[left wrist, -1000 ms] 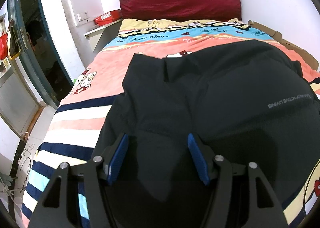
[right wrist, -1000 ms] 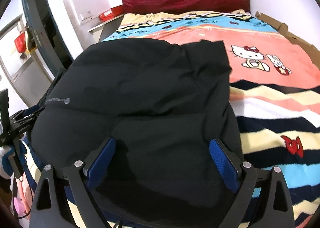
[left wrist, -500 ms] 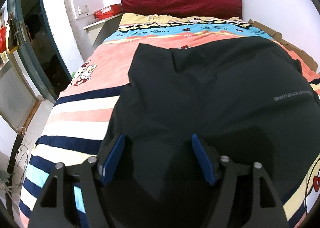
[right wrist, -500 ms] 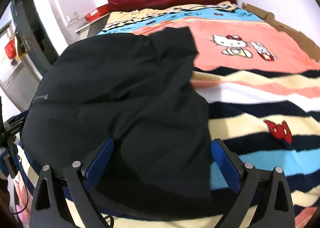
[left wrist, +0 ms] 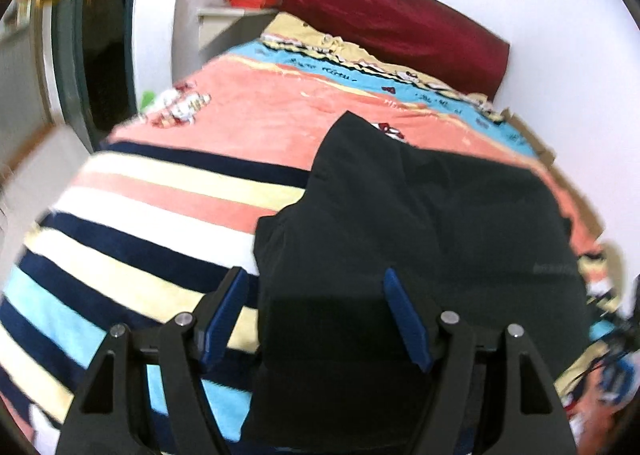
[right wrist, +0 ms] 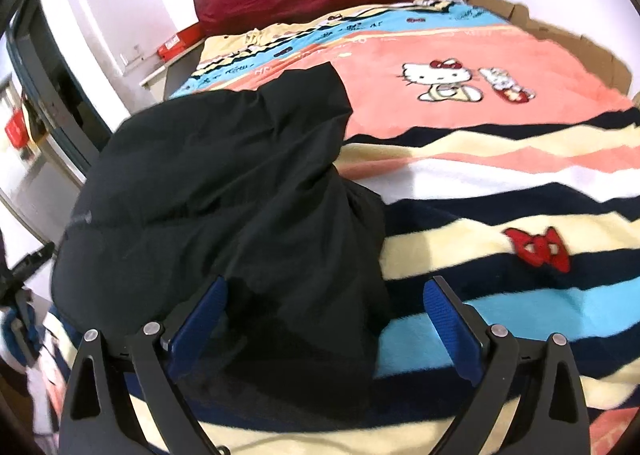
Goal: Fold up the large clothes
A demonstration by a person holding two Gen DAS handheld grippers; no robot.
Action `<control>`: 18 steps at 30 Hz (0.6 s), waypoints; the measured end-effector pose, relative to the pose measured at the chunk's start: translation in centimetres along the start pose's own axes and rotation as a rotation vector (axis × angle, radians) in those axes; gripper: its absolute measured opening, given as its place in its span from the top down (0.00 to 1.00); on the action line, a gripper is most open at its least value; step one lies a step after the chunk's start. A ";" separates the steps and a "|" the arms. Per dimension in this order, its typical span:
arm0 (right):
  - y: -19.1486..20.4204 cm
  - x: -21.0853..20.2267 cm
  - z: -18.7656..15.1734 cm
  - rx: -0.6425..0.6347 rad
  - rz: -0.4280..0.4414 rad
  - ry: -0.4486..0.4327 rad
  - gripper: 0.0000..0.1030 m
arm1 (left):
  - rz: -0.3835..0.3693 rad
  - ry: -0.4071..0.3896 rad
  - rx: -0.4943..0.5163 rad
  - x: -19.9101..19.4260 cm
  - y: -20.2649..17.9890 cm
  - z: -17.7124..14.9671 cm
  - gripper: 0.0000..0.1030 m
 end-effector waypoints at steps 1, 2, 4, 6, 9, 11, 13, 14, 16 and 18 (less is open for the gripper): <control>0.2 0.5 0.3 0.022 0.039 0.020 0.02 | -0.041 0.013 -0.025 0.4 0.1 0.4 0.33; 0.4 1.0 0.5 0.036 0.065 0.038 0.01 | -0.102 0.038 -0.048 1.2 0.2 0.7 0.33; 0.6 2.4 0.8 0.064 0.113 0.087 0.01 | -0.180 0.078 -0.081 2.4 0.3 1.0 0.33; 0.5 4.3 0.9 0.080 0.126 0.138 0.01 | -0.192 0.128 -0.084 4.2 0.5 1.0 0.33; -0.1 6.5 0.5 0.149 0.188 0.210 0.01 | -0.131 0.189 -0.082 6.6 1.8 0.2 0.24; -0.2 7.5 0.0 0.162 0.234 0.247 0.01 | -0.127 0.191 -0.097 7.4 2.4 -0.2 0.12; 0.0 8.2 -0.3 0.153 0.266 0.274 0.01 | -0.137 0.191 -0.103 8.0 2.9 -0.7 0.07; 0.1 8.5 -0.5 0.153 0.286 0.289 0.01 | -0.140 0.198 -0.107 8.4 3.1 -0.9 0.03; 0.2 9.5 -0.9 0.162 0.335 0.329 0.01 | -0.178 0.236 -0.141 9.5 3.5 -1.7 0.00; 0.5 10.4 -1.3 0.170 0.377 0.365 0.01 | -0.240 0.275 -0.198 10.5 3.8 -2.3 0.00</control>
Point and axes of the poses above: each gripper's, at about its wrist camera, not at the fingertips, and x roughly the way its jaws point, y to its left, z to its top, the point moved 7 cm from there along x, roughly the way its jaws point, and after that the axes turned 7 degrees about -z, right-handed, at the moved point
